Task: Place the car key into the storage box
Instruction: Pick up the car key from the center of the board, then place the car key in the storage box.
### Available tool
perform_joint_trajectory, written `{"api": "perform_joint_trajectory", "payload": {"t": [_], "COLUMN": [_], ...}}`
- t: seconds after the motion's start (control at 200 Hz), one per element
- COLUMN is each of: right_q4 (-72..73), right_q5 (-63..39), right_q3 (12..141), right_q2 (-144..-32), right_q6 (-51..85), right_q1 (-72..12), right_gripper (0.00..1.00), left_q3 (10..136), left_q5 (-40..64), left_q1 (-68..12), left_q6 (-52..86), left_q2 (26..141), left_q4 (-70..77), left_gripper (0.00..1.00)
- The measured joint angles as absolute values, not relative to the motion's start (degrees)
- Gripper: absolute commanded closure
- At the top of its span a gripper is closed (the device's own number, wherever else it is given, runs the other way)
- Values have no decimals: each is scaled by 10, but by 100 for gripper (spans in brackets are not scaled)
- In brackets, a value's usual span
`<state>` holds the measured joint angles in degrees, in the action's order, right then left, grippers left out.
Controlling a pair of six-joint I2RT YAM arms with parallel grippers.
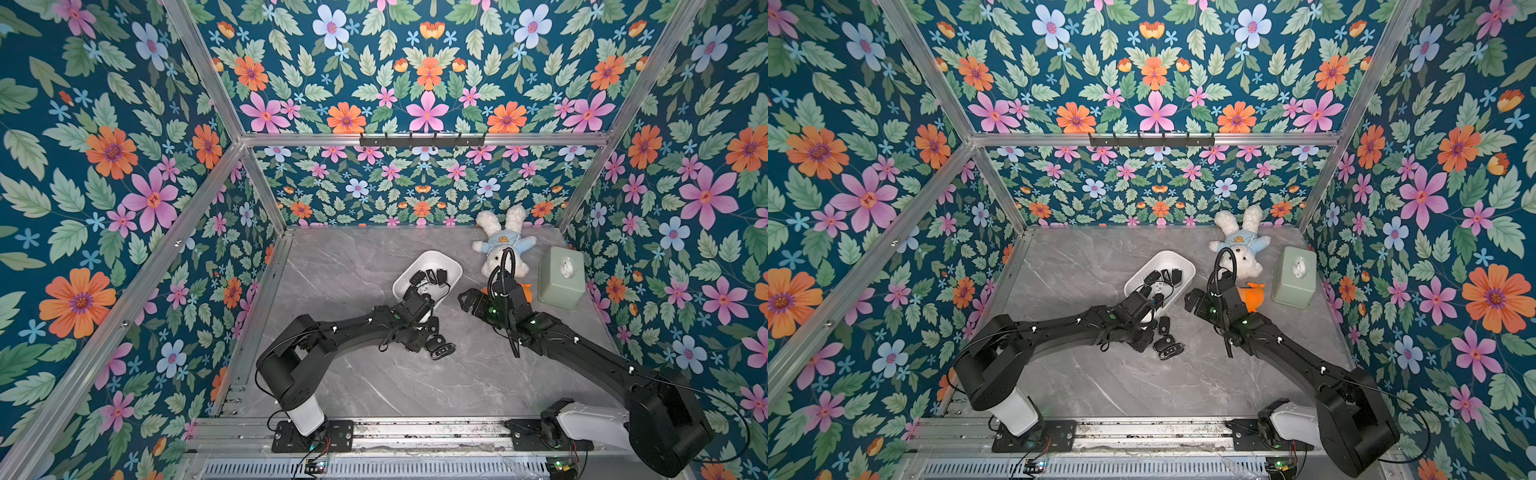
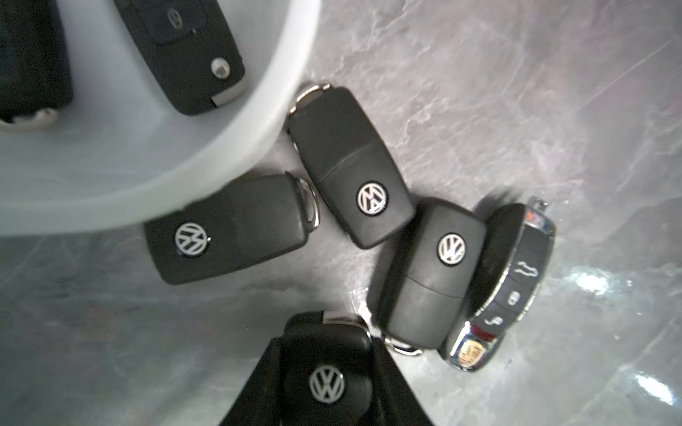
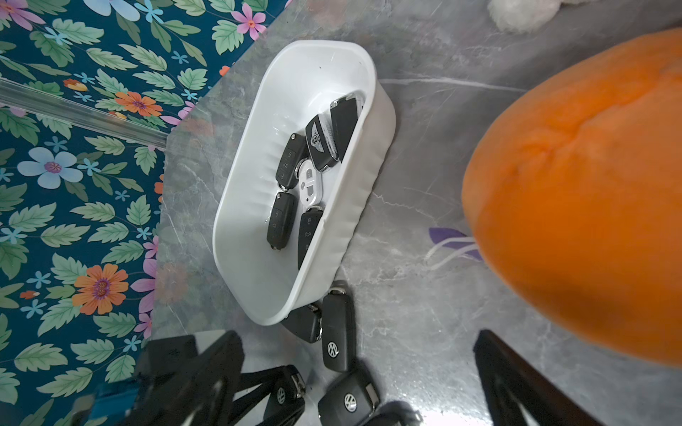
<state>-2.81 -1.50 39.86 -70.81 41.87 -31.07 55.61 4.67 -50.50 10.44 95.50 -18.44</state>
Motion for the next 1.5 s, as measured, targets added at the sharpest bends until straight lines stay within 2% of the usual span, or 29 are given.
{"api": "perform_joint_trajectory", "payload": {"t": [0.41,0.605,0.865,1.5], "right_q4": [-18,-16,-15,-16], "right_q5": [-21,-21,-30,-32], "right_q3": [398,398,401,427], "right_q2": [-707,-708,-715,-732], "right_q6": [419,419,419,412], "right_q1": [-311,-311,-311,-310], "right_gripper": [1,1,1,1], "left_q3": [564,592,645,821], "left_q5": [46,48,46,16], "left_q1": [-476,-456,-442,-404], "left_q6": [106,111,131,114], "left_q2": [871,868,919,1133], "left_q4": [-192,-188,-148,-121], "left_gripper": [69,69,69,69]}}
